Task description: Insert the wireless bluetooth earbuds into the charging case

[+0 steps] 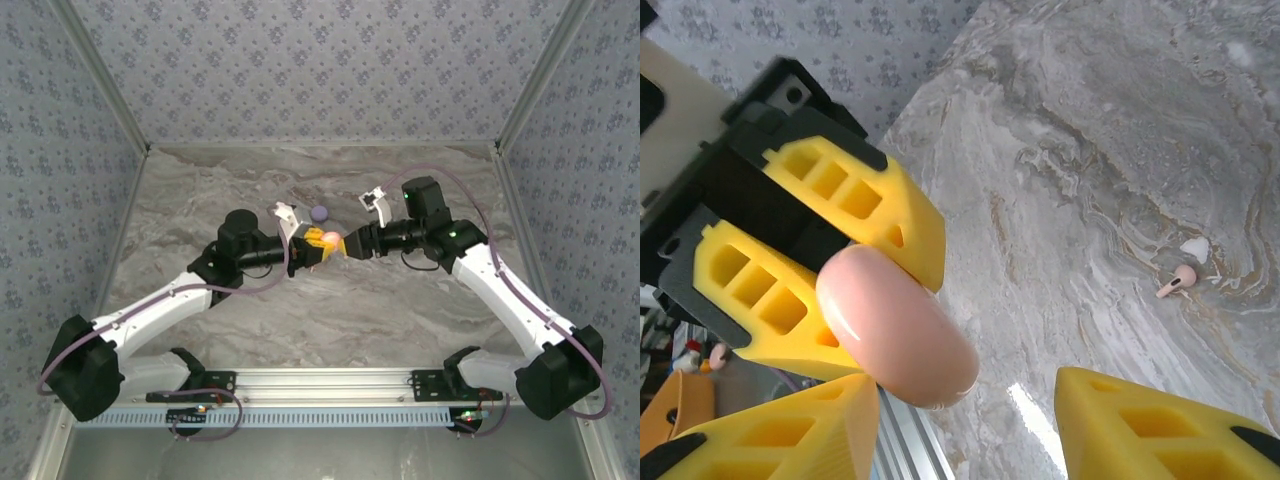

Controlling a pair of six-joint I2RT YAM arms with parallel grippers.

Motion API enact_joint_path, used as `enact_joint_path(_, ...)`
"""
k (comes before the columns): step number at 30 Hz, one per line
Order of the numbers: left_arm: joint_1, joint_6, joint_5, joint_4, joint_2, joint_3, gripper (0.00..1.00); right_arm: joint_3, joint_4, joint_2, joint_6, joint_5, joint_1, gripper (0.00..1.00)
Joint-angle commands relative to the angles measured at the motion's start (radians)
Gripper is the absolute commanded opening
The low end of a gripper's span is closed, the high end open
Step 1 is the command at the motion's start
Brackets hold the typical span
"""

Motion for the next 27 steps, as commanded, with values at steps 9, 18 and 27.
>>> enact_joint_path(9, -0.035, 0.239, 0.067, -0.017, -0.038, 0.003, 0.21, 0.056, -0.072, 0.003, -0.050, 0.076, 0.035, 0.54)
enact_joint_path(18, -0.052, 0.266, 0.075, -0.038, -0.055, 0.000, 0.21, 0.059, -0.064, -0.007, -0.028, 0.136, 0.029, 0.54)
enact_joint_path(27, -0.064, 0.269, 0.088, -0.048, -0.063, -0.007, 0.21, 0.060, -0.052, -0.028, -0.010, 0.190, 0.014, 0.54)
